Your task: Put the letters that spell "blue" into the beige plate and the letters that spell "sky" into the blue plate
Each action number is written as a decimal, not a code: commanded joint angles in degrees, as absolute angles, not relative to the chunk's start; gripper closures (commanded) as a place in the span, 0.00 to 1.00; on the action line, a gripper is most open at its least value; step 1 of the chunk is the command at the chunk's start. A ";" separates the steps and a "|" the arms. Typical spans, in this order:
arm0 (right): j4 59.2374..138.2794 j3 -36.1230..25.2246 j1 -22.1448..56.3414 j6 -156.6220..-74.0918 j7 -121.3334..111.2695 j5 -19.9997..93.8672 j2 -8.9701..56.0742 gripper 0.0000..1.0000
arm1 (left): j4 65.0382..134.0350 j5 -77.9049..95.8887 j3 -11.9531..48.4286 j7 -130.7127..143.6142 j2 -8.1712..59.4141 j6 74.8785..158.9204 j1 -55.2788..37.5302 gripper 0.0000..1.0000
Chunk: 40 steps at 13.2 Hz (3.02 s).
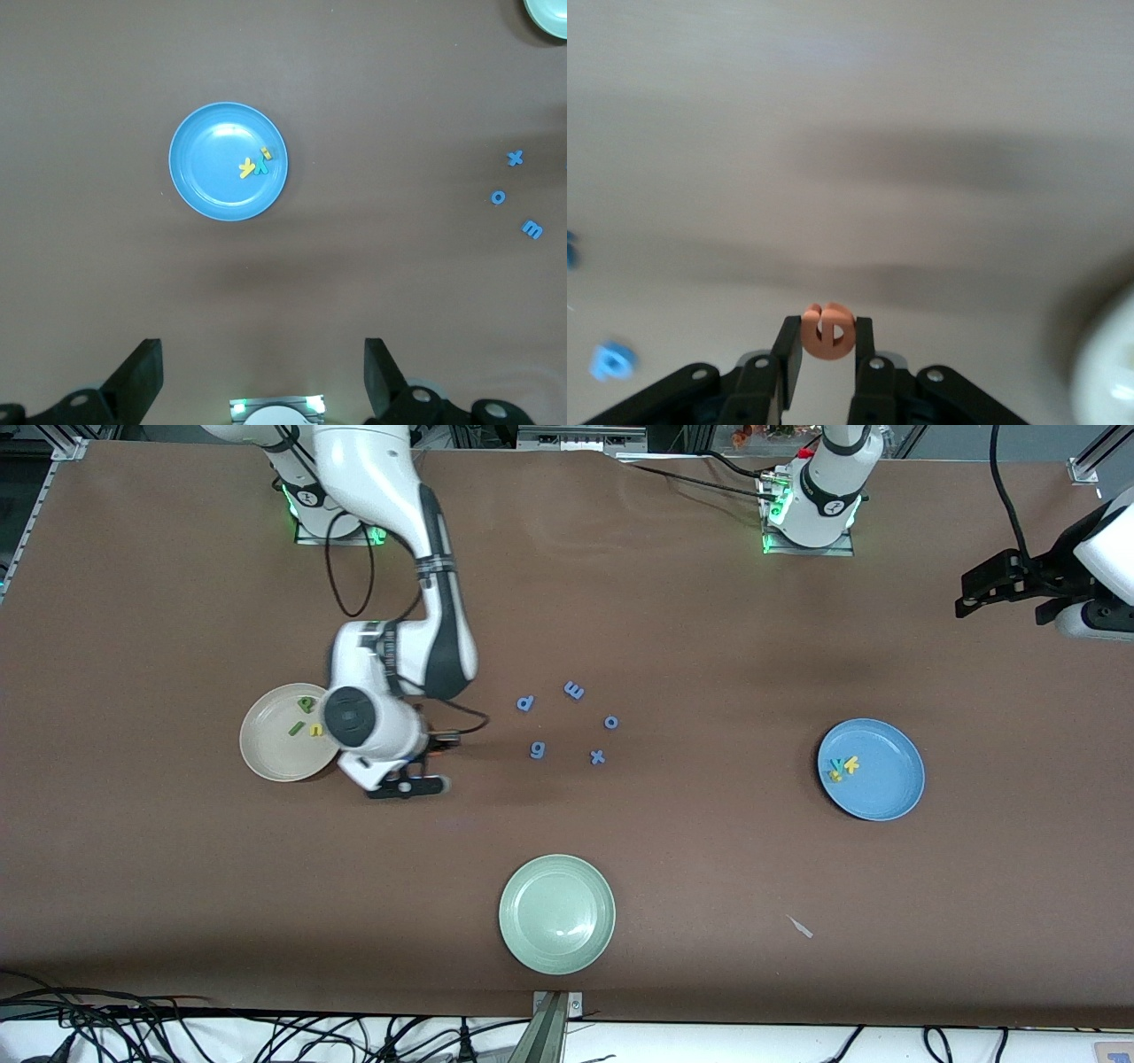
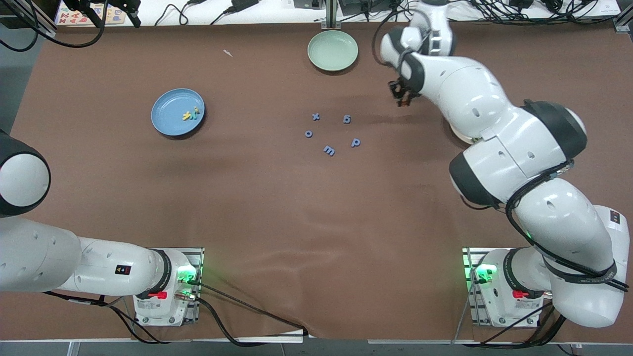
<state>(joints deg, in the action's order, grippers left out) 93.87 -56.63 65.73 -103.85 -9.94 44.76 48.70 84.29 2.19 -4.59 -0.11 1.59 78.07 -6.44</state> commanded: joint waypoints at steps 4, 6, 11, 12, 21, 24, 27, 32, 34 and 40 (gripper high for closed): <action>114.14 -73.11 77.59 -104.93 -29.07 45.97 46.23 0.97 | 86.22 3.16 -5.45 1.06 -0.44 77.87 -6.42 0.00; 119.16 -74.18 78.83 -107.74 -31.63 46.14 46.32 0.97 | 85.44 3.16 -5.36 1.31 -0.09 77.44 -6.50 0.00; 121.64 -72.95 76.04 -112.59 -32.34 46.49 47.37 0.96 | 85.25 3.25 -5.45 1.32 0.26 77.08 -6.50 0.00; 121.29 -72.51 75.07 -112.41 -32.34 46.49 47.37 0.86 | 85.17 3.25 -5.45 1.32 0.26 76.73 -6.50 0.00; 108.48 -73.30 68.48 -98.20 -31.55 45.71 47.37 0.00 | 85.08 3.25 -5.27 1.14 0.62 75.76 -6.59 0.00; 103.29 -74.96 65.75 -91.86 -31.64 45.62 47.37 0.00 | 85.25 3.34 -5.27 1.14 0.62 75.76 -6.59 0.00; 100.20 -75.84 63.46 -87.38 -31.55 45.62 47.29 0.00 | 85.25 3.34 -5.27 1.14 0.62 75.67 -6.59 0.00; 96.78 -63.69 57.42 -88.15 -27.89 28.54 33.45 0.00 | 85.25 3.25 -5.27 1.14 0.62 75.59 -6.68 0.00; 96.59 -51.83 50.49 -91.04 -21.56 18.42 24.04 0.00 | 85.25 3.25 -5.27 1.14 0.62 75.59 -6.85 0.00; 96.77 -21.49 21.75 -91.06 -15.12 6.44 12.84 0.00 | 85.17 3.25 -5.27 1.14 0.62 75.59 -7.03 0.00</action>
<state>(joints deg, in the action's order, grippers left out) 95.57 -30.30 30.28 -90.80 -16.06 9.69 16.10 85.20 2.21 -5.03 0.81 0.99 76.21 -6.75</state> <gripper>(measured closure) 0.000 0.000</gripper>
